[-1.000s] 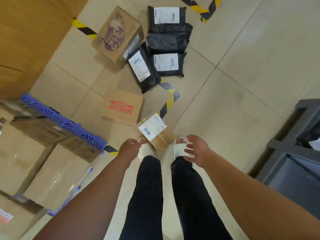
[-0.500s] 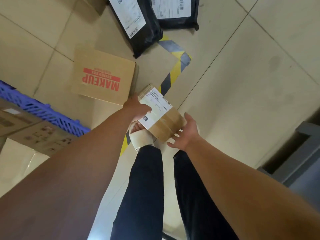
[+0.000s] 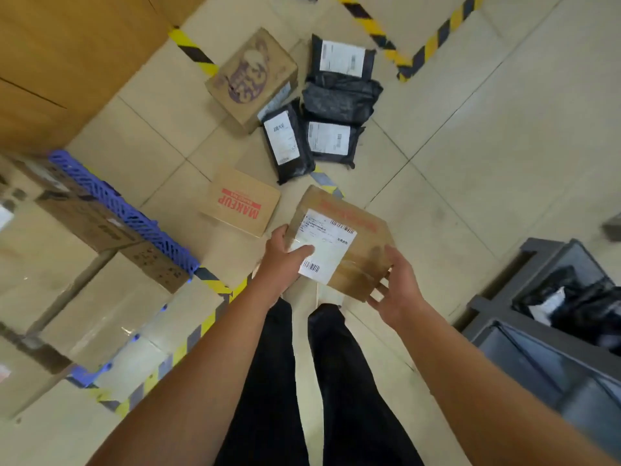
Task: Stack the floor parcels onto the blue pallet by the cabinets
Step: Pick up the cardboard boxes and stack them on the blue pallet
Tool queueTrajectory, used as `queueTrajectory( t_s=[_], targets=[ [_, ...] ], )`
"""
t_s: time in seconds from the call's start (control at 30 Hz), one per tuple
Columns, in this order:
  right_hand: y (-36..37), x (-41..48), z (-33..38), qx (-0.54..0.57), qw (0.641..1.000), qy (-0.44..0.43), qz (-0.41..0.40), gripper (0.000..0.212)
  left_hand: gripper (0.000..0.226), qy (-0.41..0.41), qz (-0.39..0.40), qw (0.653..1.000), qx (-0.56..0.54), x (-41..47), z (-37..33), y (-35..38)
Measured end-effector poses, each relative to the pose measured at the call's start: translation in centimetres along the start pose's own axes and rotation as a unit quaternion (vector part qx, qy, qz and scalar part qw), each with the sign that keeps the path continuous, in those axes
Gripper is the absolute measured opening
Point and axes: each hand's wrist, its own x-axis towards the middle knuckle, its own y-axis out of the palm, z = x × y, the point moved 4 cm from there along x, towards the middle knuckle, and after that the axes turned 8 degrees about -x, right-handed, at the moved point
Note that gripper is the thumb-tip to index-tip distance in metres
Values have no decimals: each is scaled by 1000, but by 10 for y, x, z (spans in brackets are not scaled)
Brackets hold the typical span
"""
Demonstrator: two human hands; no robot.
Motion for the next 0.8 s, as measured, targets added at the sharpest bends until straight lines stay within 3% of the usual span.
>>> queueTrajectory(
  t_s=[0.07,0.13,0.23,0.3,0.37,0.5,0.6,0.67,0.8],
  targets=[
    [-7,-56,24,-28,999,-40,2,23,56,5,-1,995,-104,-51,-30,-17],
    [-6,-104,42,-70,995,-76,-13,38,59,18,6,982,-190,-93,-55,-33],
    [3,-173,57,-107,985,-123,-52,67,33,73,-36,964,-254,-162,-77,-57],
    [9,-184,58,-143,976,-160,-50,82,41,97,-86,952,-278,-196,-77,-69],
    [21,-205,49,-180,965,-191,-15,75,47,112,-152,932,-311,-238,-69,-90],
    [42,-254,17,-263,922,-280,53,58,34,102,-244,878,-398,-303,-20,-109],
    [57,-276,-15,-286,903,-294,129,49,36,101,-302,830,-458,-345,26,-107],
    [64,-284,-33,-295,893,-300,162,35,37,98,-323,804,-489,-371,57,-104],
    [81,-312,-82,-355,844,-338,219,42,36,106,-337,754,-553,-414,112,-106]
  ],
)
